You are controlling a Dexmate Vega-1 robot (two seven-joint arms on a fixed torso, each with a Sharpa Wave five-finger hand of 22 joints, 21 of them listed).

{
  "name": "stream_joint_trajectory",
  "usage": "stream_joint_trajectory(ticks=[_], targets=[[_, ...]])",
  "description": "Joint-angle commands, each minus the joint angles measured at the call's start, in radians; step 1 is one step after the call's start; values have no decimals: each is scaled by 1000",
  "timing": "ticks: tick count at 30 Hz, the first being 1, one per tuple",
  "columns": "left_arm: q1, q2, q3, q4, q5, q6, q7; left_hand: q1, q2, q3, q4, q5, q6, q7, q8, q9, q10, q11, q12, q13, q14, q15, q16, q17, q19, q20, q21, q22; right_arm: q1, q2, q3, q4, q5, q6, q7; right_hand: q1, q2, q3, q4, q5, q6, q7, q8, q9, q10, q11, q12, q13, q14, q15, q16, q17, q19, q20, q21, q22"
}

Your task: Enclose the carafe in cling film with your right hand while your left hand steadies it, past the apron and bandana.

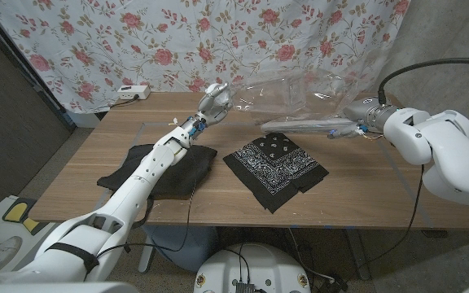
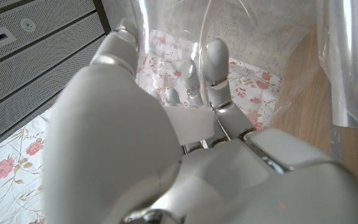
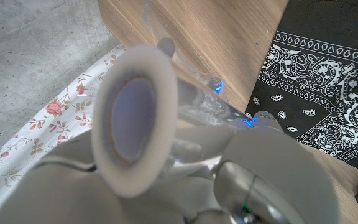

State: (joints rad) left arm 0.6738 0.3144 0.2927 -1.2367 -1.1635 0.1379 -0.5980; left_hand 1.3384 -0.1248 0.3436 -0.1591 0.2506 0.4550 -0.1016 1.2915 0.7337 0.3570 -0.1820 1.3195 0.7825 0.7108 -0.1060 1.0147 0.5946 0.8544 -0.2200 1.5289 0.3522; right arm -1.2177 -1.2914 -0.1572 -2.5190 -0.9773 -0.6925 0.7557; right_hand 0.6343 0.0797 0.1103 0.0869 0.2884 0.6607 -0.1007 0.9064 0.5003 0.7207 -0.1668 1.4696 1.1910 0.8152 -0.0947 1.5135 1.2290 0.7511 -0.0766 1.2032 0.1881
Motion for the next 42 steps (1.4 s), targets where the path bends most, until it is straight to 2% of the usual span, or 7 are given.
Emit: stream_joint_trajectory(ticks=[1, 17, 25, 36, 39, 42], targets=[[37, 27, 2, -65, -11, 23, -26, 259, 267, 7, -5, -4, 0, 2, 156, 6, 7, 3, 2, 4, 44, -23, 452, 0, -5, -3, 1, -1, 4, -3, 1, -5, -26, -27, 13, 58, 65, 1, -5, -2, 27, -34, 6, 3, 23, -17, 99, 48, 3, -120, 7, 2, -2, -39, 7, 2], [85, 70, 22, -125, 3, 48, -14, 256, 266, 6, -5, -3, 5, -1, 157, 1, 10, -5, 5, 6, 44, -27, 450, 6, -5, -3, 3, -6, 38, 17, -5, -27, -86, -42, 24, 59, 66, 0, -5, -3, 24, -33, 10, 2, 24, -17, 99, 48, 4, -119, 7, 2, -4, -39, 10, 2], [82, 73, 40, -117, 12, 52, -23, 254, 266, 5, -5, -3, 6, -9, 158, -1, 10, -9, 4, 6, 46, -30, 451, 12, -4, -3, 6, -5, 54, 34, -8, -50, -127, -41, 48, 60, 66, 0, -5, -3, 23, -32, 12, 1, 25, -17, 99, 48, 4, -119, 8, 2, -4, -39, 10, 2], [66, 76, 63, -97, 29, 54, -42, 254, 266, 5, -6, -3, 6, -5, 158, -5, 9, -8, 4, 8, 47, -29, 448, 12, -5, -3, 6, -7, 76, 78, -18, -66, -174, -19, 67, 60, 66, -1, -4, -4, 23, -33, 14, -2, 26, -17, 99, 48, 4, -119, 8, 2, -4, -39, 12, 2], [63, 76, 68, -92, 40, 41, -40, 254, 265, 5, -6, -3, 5, -9, 161, -1, 11, -10, 4, 7, 47, -30, 447, 11, -4, -3, 8, -5, 84, 94, -24, -68, -186, -9, 67, 60, 66, -1, -4, -4, 23, -33, 15, -1, 26, -17, 99, 48, 4, -119, 8, 2, -4, -40, 12, 2], [46, 67, 75, -55, 64, 8, -43, 253, 266, 5, -5, -2, 4, -9, 163, 2, 8, -6, 6, 12, 47, -29, 447, 13, -5, -3, 7, -7, 83, 108, -20, -69, -194, -3, 62, 60, 66, -1, -4, -4, 23, -33, 15, -2, 26, -17, 99, 48, 4, -119, 8, 2, -5, -40, 12, 1]])
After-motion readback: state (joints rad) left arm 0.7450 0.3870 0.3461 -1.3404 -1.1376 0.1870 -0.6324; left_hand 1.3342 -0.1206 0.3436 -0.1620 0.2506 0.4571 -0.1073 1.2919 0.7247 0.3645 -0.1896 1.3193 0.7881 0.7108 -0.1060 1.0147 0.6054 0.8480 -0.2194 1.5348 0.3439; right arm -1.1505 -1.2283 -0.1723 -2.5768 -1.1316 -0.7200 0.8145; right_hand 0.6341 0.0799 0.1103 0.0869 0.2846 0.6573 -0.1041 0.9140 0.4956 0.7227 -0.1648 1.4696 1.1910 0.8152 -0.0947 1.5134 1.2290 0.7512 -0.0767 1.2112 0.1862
